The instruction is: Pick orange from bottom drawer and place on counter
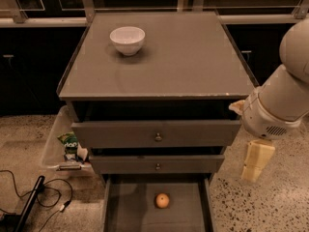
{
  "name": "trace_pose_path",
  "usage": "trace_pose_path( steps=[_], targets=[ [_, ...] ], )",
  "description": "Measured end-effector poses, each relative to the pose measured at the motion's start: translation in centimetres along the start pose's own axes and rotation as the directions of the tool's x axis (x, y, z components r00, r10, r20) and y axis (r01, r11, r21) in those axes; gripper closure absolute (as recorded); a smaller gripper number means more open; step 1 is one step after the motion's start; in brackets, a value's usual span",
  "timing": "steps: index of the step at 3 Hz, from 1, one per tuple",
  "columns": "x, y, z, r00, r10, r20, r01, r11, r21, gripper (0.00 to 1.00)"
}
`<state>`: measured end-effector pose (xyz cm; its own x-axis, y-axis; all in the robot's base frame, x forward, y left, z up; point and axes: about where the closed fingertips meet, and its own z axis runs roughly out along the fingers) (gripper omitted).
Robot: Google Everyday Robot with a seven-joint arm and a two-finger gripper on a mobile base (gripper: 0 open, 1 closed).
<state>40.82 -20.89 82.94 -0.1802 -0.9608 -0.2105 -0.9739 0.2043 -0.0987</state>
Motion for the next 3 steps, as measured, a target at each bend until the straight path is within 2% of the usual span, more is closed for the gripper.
trace_pose_path(
  steps=[1,2,3],
  targets=[
    [0.0,0.0,0.0,1.0,0.0,0.0,0.0,1.0,0.0,0.0],
    [0.9,0.8,4.4,0.999,0.04,0.022,-0.038,0.997,-0.067,0.0],
    [2.6,1.7,12.6,0.992,0.113,0.055,-0.102,0.9804,-0.169,0.0]
  ],
)
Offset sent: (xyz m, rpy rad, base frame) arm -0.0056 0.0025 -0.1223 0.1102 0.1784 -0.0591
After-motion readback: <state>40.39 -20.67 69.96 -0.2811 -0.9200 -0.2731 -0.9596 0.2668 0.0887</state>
